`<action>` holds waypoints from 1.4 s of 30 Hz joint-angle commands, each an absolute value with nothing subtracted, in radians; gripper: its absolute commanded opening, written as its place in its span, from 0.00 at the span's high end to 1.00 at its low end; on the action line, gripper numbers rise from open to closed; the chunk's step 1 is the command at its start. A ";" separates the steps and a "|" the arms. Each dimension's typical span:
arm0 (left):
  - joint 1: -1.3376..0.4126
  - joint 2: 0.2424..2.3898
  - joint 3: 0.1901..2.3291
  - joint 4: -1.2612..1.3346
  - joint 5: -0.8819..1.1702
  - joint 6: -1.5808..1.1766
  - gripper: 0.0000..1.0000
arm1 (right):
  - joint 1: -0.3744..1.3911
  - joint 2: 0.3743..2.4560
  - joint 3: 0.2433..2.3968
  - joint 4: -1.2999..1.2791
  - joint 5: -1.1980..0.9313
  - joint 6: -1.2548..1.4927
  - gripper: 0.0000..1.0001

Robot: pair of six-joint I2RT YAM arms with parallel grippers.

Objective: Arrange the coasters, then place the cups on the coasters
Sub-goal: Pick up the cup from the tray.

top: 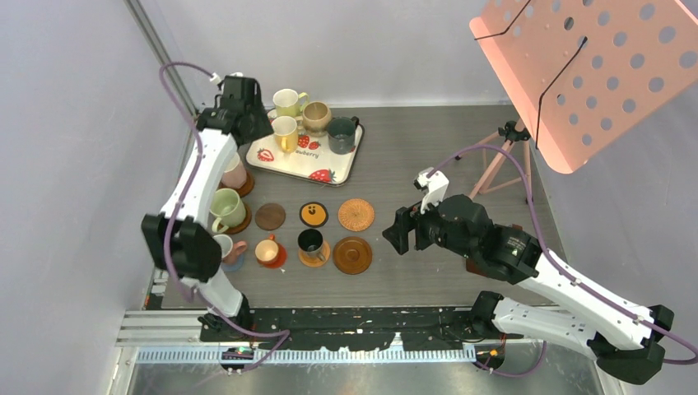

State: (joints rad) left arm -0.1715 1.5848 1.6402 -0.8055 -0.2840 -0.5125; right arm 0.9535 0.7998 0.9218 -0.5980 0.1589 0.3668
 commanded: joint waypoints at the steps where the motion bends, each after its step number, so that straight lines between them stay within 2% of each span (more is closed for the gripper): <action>1: -0.152 1.770 1.896 -0.869 -0.226 -0.428 0.45 | 0.957 0.811 0.984 -0.552 0.170 0.348 0.20; 9: -0.115 2.044 2.186 -0.916 -0.163 -0.458 0.51 | 0.957 0.812 0.961 -0.559 0.167 0.363 0.20; 14: -0.097 2.112 2.206 -0.878 -0.127 -0.466 0.56 | 0.957 0.814 0.957 -0.559 0.172 0.363 0.20; 27: -0.078 2.282 2.276 -0.857 -0.059 -0.477 0.60 | 0.957 0.843 0.958 -0.554 0.174 0.344 0.20; 34: -0.066 2.295 2.278 -0.849 -0.044 -0.486 0.76 | 0.957 0.833 0.953 -0.567 0.196 0.337 0.20; 38: -0.064 2.269 2.266 -0.854 -0.052 -0.479 0.90 | 0.957 0.830 0.949 -0.568 0.202 0.338 0.20; 42: -0.065 2.203 2.244 -0.858 -0.049 -0.478 1.00 | 0.957 0.828 0.951 -0.569 0.199 0.340 0.20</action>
